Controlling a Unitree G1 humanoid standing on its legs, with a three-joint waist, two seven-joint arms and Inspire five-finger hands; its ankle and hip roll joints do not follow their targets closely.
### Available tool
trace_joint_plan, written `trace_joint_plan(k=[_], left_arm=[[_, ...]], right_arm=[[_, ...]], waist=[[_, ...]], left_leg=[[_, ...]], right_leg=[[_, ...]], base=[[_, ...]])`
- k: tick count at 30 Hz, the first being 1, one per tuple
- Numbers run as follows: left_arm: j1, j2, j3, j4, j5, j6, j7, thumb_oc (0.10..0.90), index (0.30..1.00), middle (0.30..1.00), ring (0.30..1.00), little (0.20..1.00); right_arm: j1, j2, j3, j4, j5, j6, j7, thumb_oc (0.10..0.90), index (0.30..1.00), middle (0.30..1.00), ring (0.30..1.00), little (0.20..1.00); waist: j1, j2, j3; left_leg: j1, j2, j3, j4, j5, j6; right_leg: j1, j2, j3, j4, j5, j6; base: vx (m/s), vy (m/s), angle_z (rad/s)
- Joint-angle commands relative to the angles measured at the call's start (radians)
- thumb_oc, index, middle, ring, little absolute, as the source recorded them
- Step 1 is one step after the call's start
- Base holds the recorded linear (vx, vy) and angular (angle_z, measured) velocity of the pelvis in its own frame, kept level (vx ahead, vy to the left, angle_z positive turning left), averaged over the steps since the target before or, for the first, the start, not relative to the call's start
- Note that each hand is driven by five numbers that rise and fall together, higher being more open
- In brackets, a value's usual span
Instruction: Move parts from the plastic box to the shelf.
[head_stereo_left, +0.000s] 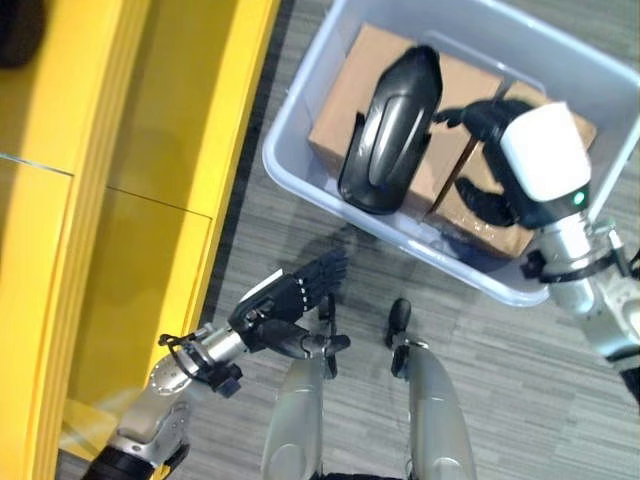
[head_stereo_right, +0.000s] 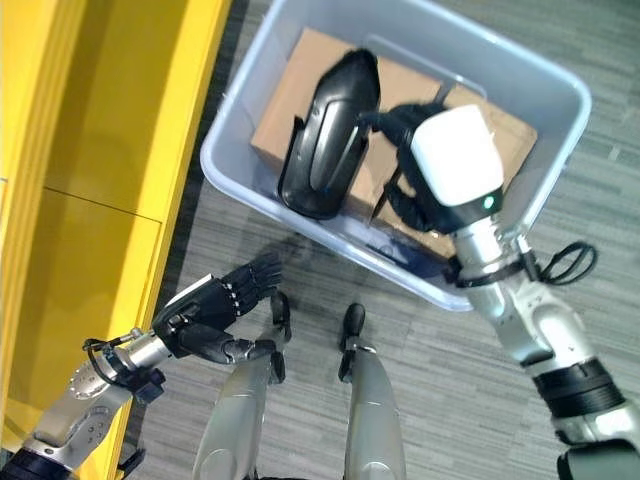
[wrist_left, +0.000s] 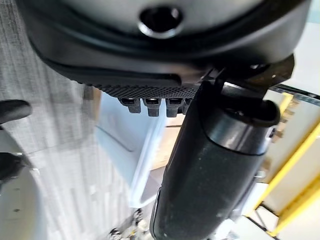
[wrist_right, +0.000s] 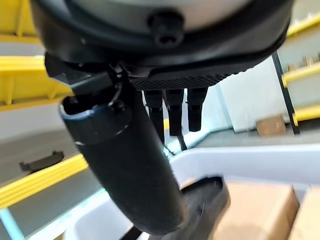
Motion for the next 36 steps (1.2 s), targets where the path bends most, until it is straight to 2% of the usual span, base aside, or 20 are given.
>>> trace_joint_plan(k=[1,5,8,10,12,15,21,22,25,27,28,33,34,36], left_arm=[[0.007,-0.024,-0.017,-0.128,-0.017,-0.071,-0.016,0.900,1.000,1.000,1.000,1.000],[-0.006,-0.034,-0.009,-0.121,-0.030,-0.070,-0.006,0.900,1.000,1.000,1.000,1.000],[-0.009,-0.046,-0.010,-0.114,-0.025,-0.068,0.016,0.900,1.000,1.000,1.000,1.000],[-0.009,-0.055,-0.011,-0.104,-0.006,-0.079,-0.007,0.900,1.000,1.000,1.000,1.000],[-0.015,-0.055,-0.015,-0.091,-0.009,-0.076,-0.034,0.900,1.000,1.000,1.000,1.000],[-0.033,-0.048,-0.036,-0.095,-0.002,-0.066,-0.034,0.900,1.000,1.000,1.000,1.000],[-0.106,-0.019,-0.069,-0.085,-0.021,-0.034,-0.036,0.900,1.000,1.000,1.000,1.000],[-0.138,-0.002,-0.082,-0.086,-0.034,-0.022,-0.023,0.900,1.000,1.000,1.000,1.000],[-0.149,0.011,-0.090,-0.090,-0.049,-0.020,-0.006,0.900,1.000,1.000,1.000,1.000],[-0.150,0.012,-0.091,-0.091,-0.050,-0.020,-0.006,0.900,1.000,1.000,1.000,1.000],[-0.166,0.028,-0.114,-0.100,-0.054,-0.023,0.019,0.900,1.000,1.000,1.000,1.000],[-0.180,0.029,-0.126,-0.108,-0.056,-0.013,0.036,0.900,1.000,1.000,1.000,1.000],[-0.190,0.033,-0.135,-0.124,-0.054,0.003,0.050,0.900,1.000,1.000,1.000,1.000],[-0.190,0.037,-0.130,-0.129,-0.061,0.013,0.048,0.900,1.000,1.000,1.000,1.000]], right_arm=[[-0.113,-0.009,-0.034,-0.070,0.073,-0.079,-0.033,0.900,1.000,1.000,1.000,1.000],[-0.073,0.031,-0.012,-0.055,0.092,-0.093,-0.003,0.900,1.000,1.000,1.000,1.000],[-0.052,0.083,0.021,-0.018,0.103,-0.100,0.008,0.900,1.000,1.000,1.000,1.000],[0.005,0.119,0.031,-0.009,0.077,-0.105,0.003,0.900,1.000,1.000,1.000,1.000],[0.041,0.119,0.043,0.008,0.066,-0.113,-0.001,0.900,1.000,1.000,1.000,1.000],[0.070,0.111,0.045,0.015,0.087,-0.089,-0.002,0.900,1.000,1.000,1.000,1.000],[0.064,0.090,0.050,0.035,0.022,-0.065,-0.010,0.900,1.000,1.000,1.000,1.000],[0.029,0.052,0.073,0.029,-0.038,-0.049,0.008,0.900,1.000,1.000,1.000,1.000],[-0.004,0.000,0.095,0.031,-0.086,-0.037,-0.013,0.900,1.000,1.000,1.000,1.000],[-0.007,-0.005,0.097,0.031,-0.089,-0.036,-0.019,0.900,1.000,1.000,1.000,1.000],[-0.041,-0.074,0.094,0.018,-0.104,-0.019,-0.064,0.900,1.000,1.000,1.000,1.000],[-0.073,-0.107,0.088,-0.003,-0.120,0.000,-0.093,0.900,1.000,1.000,1.000,1.000],[-0.102,-0.132,0.062,-0.024,-0.124,0.023,-0.104,0.900,1.000,1.000,1.000,1.000],[-0.123,-0.139,0.062,-0.027,-0.152,-0.003,-0.073,0.900,1.000,1.000,1.000,1.000]], waist=[[-0.025,0.020,-0.027],[-0.029,0.015,-0.027],[-0.022,0.011,-0.054],[-0.031,0.008,-0.074],[-0.041,0.008,-0.088],[-0.059,0.008,-0.094],[-0.087,0.015,-0.061],[-0.094,0.019,-0.033],[-0.095,0.017,-0.027],[-0.095,0.017,-0.027],[-0.099,0.011,-0.027],[-0.097,0.006,-0.027],[-0.094,0.003,-0.027],[-0.086,0.006,-0.027]], left_leg=[[0.081,-0.025,-0.014,-0.061,-0.061,-0.029],[0.164,-0.028,-0.012,-0.090,-0.066,-0.026],[0.198,-0.022,-0.017,-0.101,-0.067,-0.027],[0.230,-0.010,0.021,-0.098,-0.080,-0.026],[0.265,-0.016,0.039,-0.117,-0.083,-0.021],[0.286,-0.022,0.056,-0.137,-0.086,-0.016],[0.262,-0.039,0.094,-0.132,-0.095,-0.001],[0.246,-0.040,0.118,-0.131,-0.096,0.003],[0.226,-0.039,0.146,-0.138,-0.093,0.003],[0.224,-0.039,0.148,-0.138,-0.092,0.002],[0.191,-0.038,0.160,-0.140,-0.087,0.002],[0.162,-0.034,0.170,-0.130,-0.084,0.000],[0.130,-0.030,0.172,-0.119,-0.080,-0.005],[0.097,-0.027,0.170,-0.105,-0.078,-0.009]], right_leg=[[0.081,0.083,0.004,-0.019,-0.091,0.028],[0.170,0.069,0.003,-0.057,-0.090,0.035],[0.218,0.061,-0.004,-0.083,-0.087,0.037],[0.254,0.041,-0.029,-0.107,-0.082,0.042],[0.292,0.030,-0.030,-0.139,-0.070,0.053],[0.304,0.017,-0.015,-0.164,-0.053,0.072],[0.258,0.003,0.013,-0.166,-0.027,0.093],[0.227,-0.011,0.007,-0.159,-0.016,0.102],[0.198,-0.015,-0.010,-0.159,-0.013,0.108],[0.195,-0.014,-0.010,-0.160,-0.011,0.108],[0.156,-0.003,-0.014,-0.162,-0.004,0.106],[0.127,0.005,-0.019,-0.154,-0.003,0.103],[0.100,0.015,-0.026,-0.139,-0.011,0.097],[0.068,0.017,-0.039,-0.115,-0.018,0.093]], base=[[0.00,0.065,-0.03],[0.01,0.090,-0.03],[0.05,0.054,0.05],[0.03,0.062,0.17],[0.04,0.119,0.31],[0.01,0.089,0.02],[-0.07,0.040,-0.11],[-0.08,0.047,-0.16],[-0.04,0.050,-0.25],[-0.02,-0.011,-0.26],[-0.03,-0.051,-0.23],[-0.02,-0.055,-0.15],[-0.02,-0.111,-0.11],[-0.01,-0.103,-0.05]])
